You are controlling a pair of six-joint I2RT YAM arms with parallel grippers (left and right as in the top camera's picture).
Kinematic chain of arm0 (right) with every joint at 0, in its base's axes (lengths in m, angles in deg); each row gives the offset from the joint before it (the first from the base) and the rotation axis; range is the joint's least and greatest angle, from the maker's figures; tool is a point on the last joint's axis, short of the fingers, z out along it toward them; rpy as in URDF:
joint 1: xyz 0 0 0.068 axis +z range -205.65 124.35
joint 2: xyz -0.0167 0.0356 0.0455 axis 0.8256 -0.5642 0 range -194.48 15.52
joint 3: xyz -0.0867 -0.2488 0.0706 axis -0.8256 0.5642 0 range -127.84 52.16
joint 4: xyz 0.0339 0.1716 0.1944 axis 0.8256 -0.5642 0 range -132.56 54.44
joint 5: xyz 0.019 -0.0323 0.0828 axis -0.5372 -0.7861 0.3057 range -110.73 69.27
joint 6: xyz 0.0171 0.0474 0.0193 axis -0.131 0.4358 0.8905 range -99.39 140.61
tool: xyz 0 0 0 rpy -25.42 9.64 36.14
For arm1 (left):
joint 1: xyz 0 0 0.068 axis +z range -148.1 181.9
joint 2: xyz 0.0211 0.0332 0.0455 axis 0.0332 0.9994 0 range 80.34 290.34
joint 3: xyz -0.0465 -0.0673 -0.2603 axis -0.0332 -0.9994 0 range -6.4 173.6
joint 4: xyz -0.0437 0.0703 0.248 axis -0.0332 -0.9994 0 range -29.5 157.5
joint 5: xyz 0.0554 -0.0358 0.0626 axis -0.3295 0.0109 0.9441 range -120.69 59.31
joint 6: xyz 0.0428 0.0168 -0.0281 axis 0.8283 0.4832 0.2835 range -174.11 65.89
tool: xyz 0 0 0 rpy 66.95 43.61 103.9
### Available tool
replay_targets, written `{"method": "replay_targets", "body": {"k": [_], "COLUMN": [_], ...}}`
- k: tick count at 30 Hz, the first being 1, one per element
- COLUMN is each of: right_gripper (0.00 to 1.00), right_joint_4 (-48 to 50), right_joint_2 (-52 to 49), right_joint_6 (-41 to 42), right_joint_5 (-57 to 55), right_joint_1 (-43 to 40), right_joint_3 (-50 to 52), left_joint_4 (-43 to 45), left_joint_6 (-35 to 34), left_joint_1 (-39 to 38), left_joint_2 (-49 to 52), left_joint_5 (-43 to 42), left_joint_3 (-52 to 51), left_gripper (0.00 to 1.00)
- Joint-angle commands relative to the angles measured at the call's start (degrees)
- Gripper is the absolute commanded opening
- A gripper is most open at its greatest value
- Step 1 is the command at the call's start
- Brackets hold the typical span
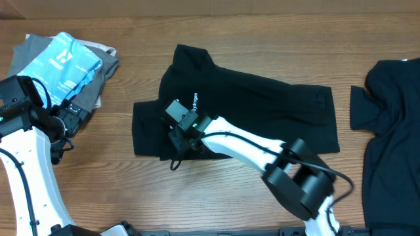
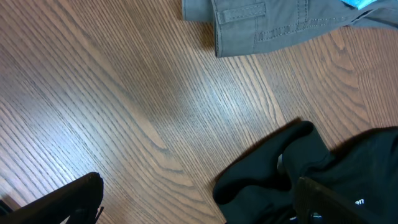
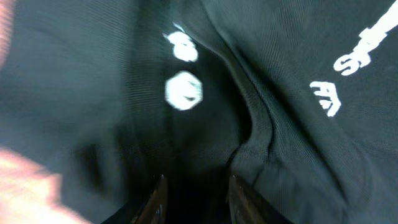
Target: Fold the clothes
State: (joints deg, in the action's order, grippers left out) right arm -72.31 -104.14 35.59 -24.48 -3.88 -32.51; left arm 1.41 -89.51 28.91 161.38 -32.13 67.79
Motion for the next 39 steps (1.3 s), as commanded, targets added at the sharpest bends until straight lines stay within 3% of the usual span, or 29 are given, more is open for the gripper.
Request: {"method": "replay_targets", "body": {"k": [1,7,16,39], "right_gripper": [0.37,0.38,0.39,0.36], "right_joint_4": [2.19,4.68,-6.62,-4.48], "right_joint_2": [-2.49,-2.84,-1.05,-4.68], "right_joint_6": [-0.02,-0.02,-0.02,0.24], "right_joint_5": [-2.51,-2.89,-4.39,-8.87], "right_joint_1": [-0.31,-0.31,-0.42,-0.74], "right_joint_3": [-0.81,-1.46,-11.1,-9.03], "left_joint_4": [-0.09,-0.07,-0.07,-0.07], "left_joint_6": [1.14,1.11,1.14,1.14], "left_joint_1": [-0.02,-0.02,-0.02,-0.02], "left_joint_2": [0.39,0.44,0.46,0.46], "left_joint_5": [-0.48,-0.31,-0.31,-0.31], "left_joint_3": [0.52,0.52,0.52,0.52], "left_gripper": [1.0,1.0,1.0,1.0]}}
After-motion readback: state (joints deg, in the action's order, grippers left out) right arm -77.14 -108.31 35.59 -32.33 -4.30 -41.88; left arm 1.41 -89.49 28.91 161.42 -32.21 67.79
